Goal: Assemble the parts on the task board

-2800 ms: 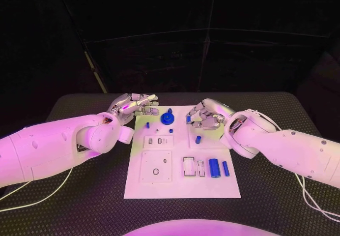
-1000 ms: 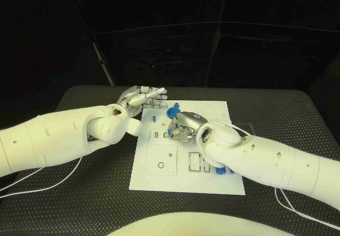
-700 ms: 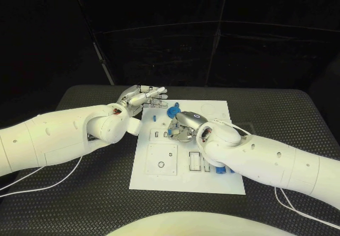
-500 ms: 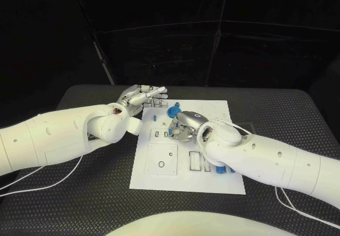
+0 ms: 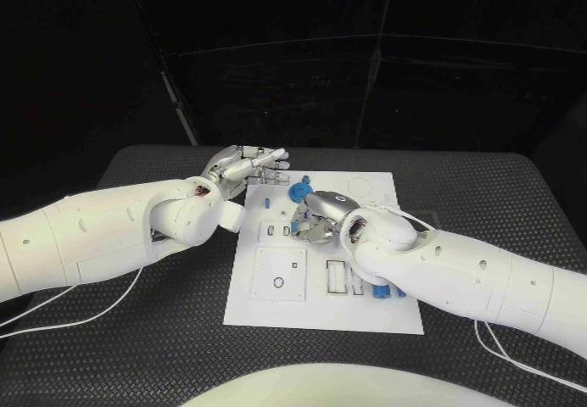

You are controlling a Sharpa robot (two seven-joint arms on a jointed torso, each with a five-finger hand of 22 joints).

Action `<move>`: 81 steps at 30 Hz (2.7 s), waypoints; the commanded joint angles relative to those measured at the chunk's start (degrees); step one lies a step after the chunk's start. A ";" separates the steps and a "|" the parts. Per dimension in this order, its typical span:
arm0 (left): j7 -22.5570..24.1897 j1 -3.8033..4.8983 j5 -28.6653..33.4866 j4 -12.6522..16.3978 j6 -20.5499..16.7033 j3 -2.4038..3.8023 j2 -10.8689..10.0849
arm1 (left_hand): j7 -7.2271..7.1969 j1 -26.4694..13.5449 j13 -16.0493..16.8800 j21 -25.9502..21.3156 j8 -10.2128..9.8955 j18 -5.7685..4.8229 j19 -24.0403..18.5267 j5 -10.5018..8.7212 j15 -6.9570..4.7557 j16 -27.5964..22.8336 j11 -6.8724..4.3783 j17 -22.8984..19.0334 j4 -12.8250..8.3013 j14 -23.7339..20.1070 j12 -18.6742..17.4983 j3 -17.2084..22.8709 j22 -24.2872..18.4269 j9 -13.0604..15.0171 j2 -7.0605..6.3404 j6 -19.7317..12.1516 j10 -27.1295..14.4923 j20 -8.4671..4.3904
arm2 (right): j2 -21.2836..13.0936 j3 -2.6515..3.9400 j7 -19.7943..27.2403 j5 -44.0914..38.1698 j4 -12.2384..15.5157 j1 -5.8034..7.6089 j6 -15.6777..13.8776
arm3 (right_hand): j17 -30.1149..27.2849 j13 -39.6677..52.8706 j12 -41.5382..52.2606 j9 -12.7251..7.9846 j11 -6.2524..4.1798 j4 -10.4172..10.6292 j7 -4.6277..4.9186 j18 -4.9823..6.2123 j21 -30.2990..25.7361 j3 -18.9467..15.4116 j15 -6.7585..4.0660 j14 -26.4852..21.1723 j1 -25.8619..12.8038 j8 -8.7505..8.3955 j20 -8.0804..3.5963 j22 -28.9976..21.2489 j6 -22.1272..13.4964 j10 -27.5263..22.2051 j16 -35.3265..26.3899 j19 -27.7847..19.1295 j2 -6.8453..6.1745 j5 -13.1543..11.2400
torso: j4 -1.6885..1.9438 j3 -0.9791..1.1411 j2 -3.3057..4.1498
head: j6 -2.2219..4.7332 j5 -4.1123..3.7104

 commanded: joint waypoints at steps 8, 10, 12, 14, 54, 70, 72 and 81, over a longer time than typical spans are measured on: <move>0.71 0.11 -0.20 0.10 0.27 0.05 0.04 | 2.29 -0.27 -0.07 -0.35 0.00 0.79 0.36 0.09 0.01 -0.16 0.04 -0.09 -0.09 0.26 -0.16 0.12 -0.07 -0.06 -0.13 0.42 0.18 -0.01 | -0.11 -0.36 -1.93 -0.87 -0.09 -0.38 3.68 | 13.99 7.39 -0.60 -0.29 0.18 0.16 0.69 -0.62 -0.34 -0.63 0.01 5.91 -0.93 -0.84 0.03 -0.25 -0.77 0.46 -0.08 -0.20 -0.99 -0.02 | -0.04 -0.03 0.00 | -0.13 0.03; 0.70 0.11 -0.20 0.10 0.27 0.05 0.03 | 2.29 -0.27 -0.07 -0.35 0.00 0.79 0.36 0.09 0.01 -0.16 0.04 -0.09 -0.09 0.26 -0.16 0.12 -0.07 -0.06 -0.13 0.42 0.18 -0.01 | -0.10 -0.37 -1.98 -0.94 -0.08 -0.39 3.57 | 13.95 7.25 -0.72 -0.38 0.27 0.19 0.80 -0.61 -0.39 -0.73 0.09 5.90 -1.06 -1.05 0.09 -0.33 -1.08 0.35 -0.10 -0.24 -1.17 -0.02 | -0.03 -0.02 0.03 | -0.16 0.07; 0.70 0.12 -0.20 0.09 0.27 0.05 0.02 | 2.29 -0.27 -0.07 -0.35 0.00 0.79 0.36 0.09 0.01 -0.16 0.04 -0.09 -0.09 0.26 -0.16 0.12 -0.07 -0.06 -0.13 0.42 0.18 -0.01 | -0.10 -0.38 -2.01 -0.99 -0.08 -0.40 3.40 | 13.92 7.17 -0.79 -0.43 0.34 0.22 0.88 -0.61 -0.41 -0.79 0.14 5.89 -1.15 -1.19 0.13 -0.35 -1.28 0.28 -0.11 -0.25 -1.29 -0.02 | -0.03 -0.02 0.03 | -0.16 0.07; 0.69 0.12 -0.20 0.09 0.27 0.05 0.02 | 2.29 -0.27 -0.07 -0.35 0.00 0.79 0.36 0.09 0.01 -0.16 0.04 -0.09 -0.09 0.26 -0.16 0.12 -0.07 -0.06 -0.13 0.42 0.18 -0.01 | -0.09 -0.38 -2.03 -1.03 -0.08 -0.41 3.22 | 13.90 7.08 -0.87 -0.47 0.41 0.28 0.95 -0.61 -0.42 -0.88 0.20 5.89 -1.29 -1.31 0.18 -0.36 -1.46 0.21 -0.12 -0.25 -1.40 -0.05 | -0.05 -0.01 0.01 | -0.15 0.04; 0.71 0.11 -0.20 -0.56 0.92 0.04 0.11 | 1.51 -0.21 0.04 -0.41 0.40 0.87 0.68 0.10 -0.27 -0.37 -0.51 -0.18 -0.34 0.74 0.11 0.69 -0.31 0.08 0.04 1.56 1.48 -0.16 | -2.88 -0.39 5.85 -0.30 4.13 -0.78 -11.85 | 12.97 1.84 -4.89 -0.53 2.33 5.20 2.98 -0.20 -1.66 -8.32 1.91 5.65 -2.09 -3.51 1.83 -2.62 -9.35 -4.06 -0.49 -1.57 -4.63 -3.09 | -0.09 0.03 -0.18 | 0.06 0.02; -2.71 0.17 -6.25 -1.92 1.75 0.05 -0.62 | -2.85 -1.20 1.85 9.94 1.13 0.88 17.56 0.01 -7.67 12.58 -6.36 9.28 -0.03 24.27 3.54 3.44 3.84 0.26 -1.75 8.98 16.89 -7.26 | -15.14 1.15 16.61 8.57 16.49 0.08 -15.03 | 12.80 1.22 -5.02 -0.46 2.97 8.14 3.66 -0.10 -1.92 -9.68 2.52 5.60 1.99 -3.04 2.46 -3.07 -12.02 -4.46 -0.58 -1.95 -4.30 -2.24 | -0.22 0.57 -1.66 | 0.38 0.10; -5.53 0.45 -9.48 -1.60 2.72 0.05 -1.09 | -4.02 -2.27 3.50 13.45 1.59 0.71 21.39 -0.04 -9.06 23.36 -7.91 18.78 0.60 27.39 6.01 2.76 5.65 0.57 -2.95 10.09 20.48 -8.79 | -17.02 2.08 17.32 11.81 17.78 0.35 -13.45 | 12.37 1.12 -5.05 -0.05 2.61 8.20 3.19 -0.01 -2.12 -9.69 2.28 5.49 2.27 -1.82 2.35 -3.49 -10.02 -4.51 -0.76 -2.18 -3.75 -2.19 | -0.16 0.66 -1.88 | 0.39 0.16; -28.00 4.16 -30.72 0.06 10.80 0.05 -2.44 | -7.42 -5.88 35.56 38.38 10.60 -1.48 27.99 -0.20 -11.97 73.82 -11.16 75.76 5.37 29.48 42.37 -3.97 30.18 6.23 -4.25 11.88 23.37 -12.13 | -23.97 5.66 18.33 23.32 20.03 2.60 -11.73 | 11.52 0.63 -5.38 0.16 1.81 7.60 2.37 0.20 -2.81 -9.75 1.54 5.28 3.34 -0.26 1.65 -4.75 -7.86 -4.78 -1.14 -2.74 -2.47 -1.50 | -0.35 1.22 -3.25 | -0.32 0.52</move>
